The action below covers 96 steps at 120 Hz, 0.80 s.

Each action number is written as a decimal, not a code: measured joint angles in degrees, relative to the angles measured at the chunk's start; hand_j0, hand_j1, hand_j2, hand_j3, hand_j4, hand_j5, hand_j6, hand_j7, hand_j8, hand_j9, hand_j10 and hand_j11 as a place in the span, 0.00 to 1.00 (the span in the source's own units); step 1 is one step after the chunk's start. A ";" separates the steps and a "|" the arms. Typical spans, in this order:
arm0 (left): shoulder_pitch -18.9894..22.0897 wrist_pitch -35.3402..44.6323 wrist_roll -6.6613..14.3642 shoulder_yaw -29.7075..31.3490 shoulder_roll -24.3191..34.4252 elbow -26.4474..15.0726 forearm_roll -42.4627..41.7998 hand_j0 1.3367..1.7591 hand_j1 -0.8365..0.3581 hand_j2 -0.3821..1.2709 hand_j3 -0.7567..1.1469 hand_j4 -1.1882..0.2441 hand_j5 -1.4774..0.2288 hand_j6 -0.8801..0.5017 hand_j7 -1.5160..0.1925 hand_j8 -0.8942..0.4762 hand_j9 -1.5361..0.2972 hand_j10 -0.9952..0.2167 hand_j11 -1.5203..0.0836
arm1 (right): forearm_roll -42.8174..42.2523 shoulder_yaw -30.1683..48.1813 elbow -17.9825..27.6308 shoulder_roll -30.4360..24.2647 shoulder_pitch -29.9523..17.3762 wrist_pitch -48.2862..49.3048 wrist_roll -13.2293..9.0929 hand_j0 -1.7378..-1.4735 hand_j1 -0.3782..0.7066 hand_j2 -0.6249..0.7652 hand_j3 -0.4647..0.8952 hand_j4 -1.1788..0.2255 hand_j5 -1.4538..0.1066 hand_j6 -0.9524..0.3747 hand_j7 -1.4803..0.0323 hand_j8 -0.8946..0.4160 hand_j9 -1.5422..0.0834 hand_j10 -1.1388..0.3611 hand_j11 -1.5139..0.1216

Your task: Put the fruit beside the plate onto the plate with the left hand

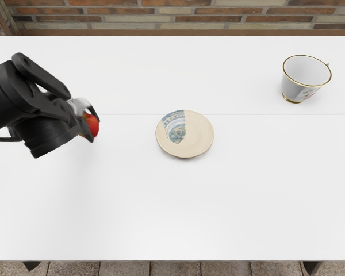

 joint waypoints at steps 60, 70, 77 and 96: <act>12.15 -6.18 -0.53 -27.02 -2.01 20.13 7.97 0.70 0.32 0.45 0.40 0.58 0.11 0.57 0.15 0.53 0.17 0.28 0.18 | 0.00 0.00 0.00 0.00 0.00 0.00 0.00 0.30 0.04 0.45 0.34 0.83 0.92 0.71 0.97 0.67 0.94 0.75 0.92; 13.50 -6.04 -0.53 -27.67 -2.18 23.97 8.58 0.69 0.26 0.52 0.40 0.60 0.10 0.58 0.16 0.56 0.17 0.29 0.17 | 0.00 0.00 0.00 0.00 0.00 0.00 0.00 0.30 0.04 0.45 0.34 0.83 0.92 0.71 0.97 0.67 0.94 0.75 0.92; 15.38 -6.02 -0.51 -27.86 -2.18 26.53 8.77 0.68 0.24 0.53 0.40 0.64 0.10 0.61 0.15 0.58 0.16 0.32 0.16 | 0.00 0.00 0.00 0.00 0.00 0.00 0.00 0.30 0.04 0.45 0.34 0.83 0.92 0.71 0.97 0.67 0.94 0.75 0.92; 16.27 -5.98 -0.38 -28.25 -2.18 29.40 9.03 0.66 0.23 0.53 0.40 0.66 0.09 0.62 0.15 0.60 0.15 0.33 0.15 | 0.00 -0.01 0.00 0.00 0.00 0.00 0.00 0.30 0.04 0.45 0.34 0.83 0.92 0.71 0.97 0.67 0.94 0.75 0.92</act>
